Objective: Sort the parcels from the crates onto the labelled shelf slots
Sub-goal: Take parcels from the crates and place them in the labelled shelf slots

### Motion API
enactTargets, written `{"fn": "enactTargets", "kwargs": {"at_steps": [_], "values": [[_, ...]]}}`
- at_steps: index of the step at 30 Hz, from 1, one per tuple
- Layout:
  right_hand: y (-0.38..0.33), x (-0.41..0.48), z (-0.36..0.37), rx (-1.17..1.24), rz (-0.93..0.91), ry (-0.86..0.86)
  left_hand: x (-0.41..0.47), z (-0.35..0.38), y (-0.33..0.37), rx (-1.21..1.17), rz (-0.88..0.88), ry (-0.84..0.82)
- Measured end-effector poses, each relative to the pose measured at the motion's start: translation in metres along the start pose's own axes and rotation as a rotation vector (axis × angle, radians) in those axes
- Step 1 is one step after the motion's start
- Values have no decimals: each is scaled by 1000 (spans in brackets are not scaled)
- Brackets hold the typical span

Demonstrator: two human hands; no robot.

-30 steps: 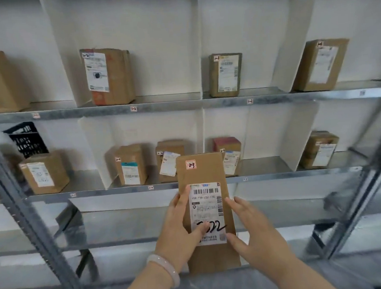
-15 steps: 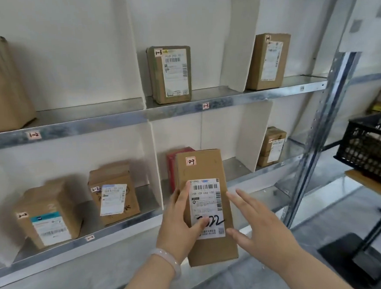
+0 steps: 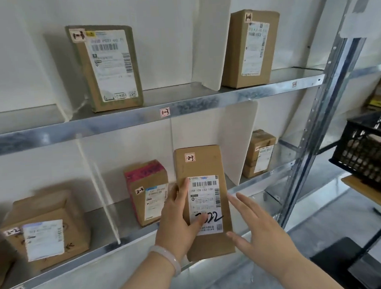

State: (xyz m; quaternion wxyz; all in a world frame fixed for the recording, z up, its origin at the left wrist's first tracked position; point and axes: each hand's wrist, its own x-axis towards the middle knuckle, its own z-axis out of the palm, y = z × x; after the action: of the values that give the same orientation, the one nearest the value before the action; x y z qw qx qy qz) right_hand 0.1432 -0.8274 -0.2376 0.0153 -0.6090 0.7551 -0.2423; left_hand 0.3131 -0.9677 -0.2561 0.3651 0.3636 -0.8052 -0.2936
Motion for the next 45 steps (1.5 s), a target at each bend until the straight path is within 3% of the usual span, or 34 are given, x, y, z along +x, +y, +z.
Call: {"fn": "enactTargets", "kwargs": {"at_steps": [14,22,34,45], "values": [[129,132,19,88,-233,-156,113,91,-33,163,-121,204],[148,160,46,186,-247,-167,136,112,-73,110,-191,196],[156,167,75,191,-217,-244,131,127,-92,27,-304,387],[154,170,82,144,-214,-289,135,138,-100,-100,-381,370]]}}
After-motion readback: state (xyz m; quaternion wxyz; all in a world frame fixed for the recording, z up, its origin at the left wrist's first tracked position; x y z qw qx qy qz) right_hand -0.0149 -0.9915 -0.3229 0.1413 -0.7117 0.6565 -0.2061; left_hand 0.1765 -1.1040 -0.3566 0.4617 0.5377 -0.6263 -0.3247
